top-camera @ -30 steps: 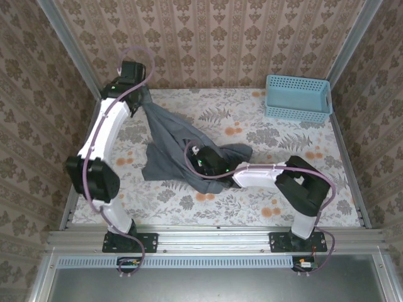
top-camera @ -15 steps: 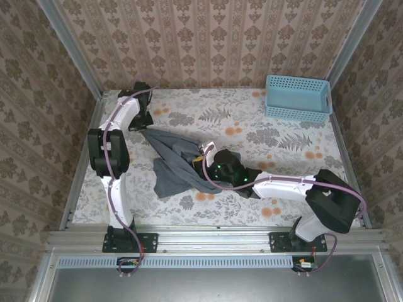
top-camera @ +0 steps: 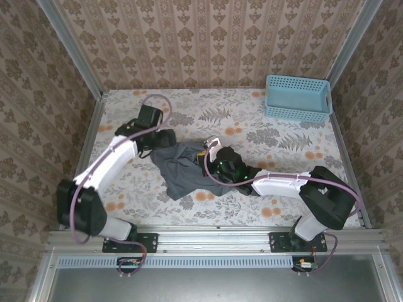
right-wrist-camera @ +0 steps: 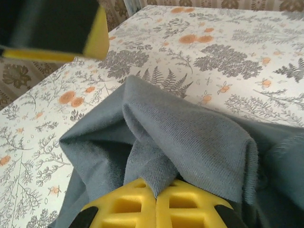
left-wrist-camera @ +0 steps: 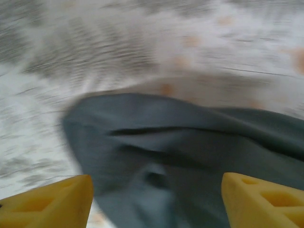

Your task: Fold the inside-out t-shirt

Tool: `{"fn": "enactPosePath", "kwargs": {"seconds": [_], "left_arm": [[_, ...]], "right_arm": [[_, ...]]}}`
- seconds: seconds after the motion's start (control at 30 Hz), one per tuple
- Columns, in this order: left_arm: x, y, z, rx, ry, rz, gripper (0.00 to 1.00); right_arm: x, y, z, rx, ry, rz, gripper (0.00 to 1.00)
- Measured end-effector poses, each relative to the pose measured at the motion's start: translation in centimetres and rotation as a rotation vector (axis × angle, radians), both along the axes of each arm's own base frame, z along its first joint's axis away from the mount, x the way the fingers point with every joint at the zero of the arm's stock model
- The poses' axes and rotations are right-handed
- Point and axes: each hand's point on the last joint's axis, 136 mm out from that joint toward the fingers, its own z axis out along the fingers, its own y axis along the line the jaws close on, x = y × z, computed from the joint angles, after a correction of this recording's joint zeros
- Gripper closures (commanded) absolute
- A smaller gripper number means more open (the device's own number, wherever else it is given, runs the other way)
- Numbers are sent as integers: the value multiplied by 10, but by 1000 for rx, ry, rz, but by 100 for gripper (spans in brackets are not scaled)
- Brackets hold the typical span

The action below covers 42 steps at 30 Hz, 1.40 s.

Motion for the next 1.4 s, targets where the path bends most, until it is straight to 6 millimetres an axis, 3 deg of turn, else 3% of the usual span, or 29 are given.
{"fn": "enactPosePath", "kwargs": {"seconds": [0.07, 0.13, 0.3, 0.37, 0.53, 0.67, 0.73, 0.87, 0.93, 1.03, 1.1, 1.23, 1.4], "left_arm": [[-14, -31, 6, -77, -38, -96, 25], [-23, -46, -4, -127, -26, -142, 24], [-27, -55, -48, -146, 77, -157, 33], [-24, -59, -59, -149, 98, -157, 43], [-17, -61, -72, -143, 117, -148, 79], [-3, -51, -72, -125, 113, -95, 94], [10, -37, -80, -109, 136, -40, 100], [27, -1, -112, -60, 224, 74, 100], [23, 19, -127, -41, 270, 130, 100], [14, 45, -133, -37, 293, 203, 100], [9, 57, -125, -34, 281, 236, 98], [10, 60, -97, -41, 201, 241, 87], [-6, 50, -76, -5, 145, 192, 47]], "right_arm": [[-1, 2, -2, 2, 7, 13, 100], [-2, 4, 0, 10, 4, 19, 100], [-6, 8, 1, 28, -1, 47, 100], [-9, 8, -2, 23, 4, 53, 100], [-18, 9, -5, 21, 10, 76, 100], [-26, 2, 7, 40, -6, 84, 100], [-30, -2, 24, 64, -29, 87, 100], [-40, -14, 73, 145, -108, 88, 100], [-45, -23, 96, 184, -153, 82, 100], [-48, -35, 111, 211, -190, 63, 100], [-43, -43, 106, 202, -186, 36, 100], [-27, -63, 73, 150, -126, -48, 100], [-20, -73, 24, 66, -7, -112, 100]]}}
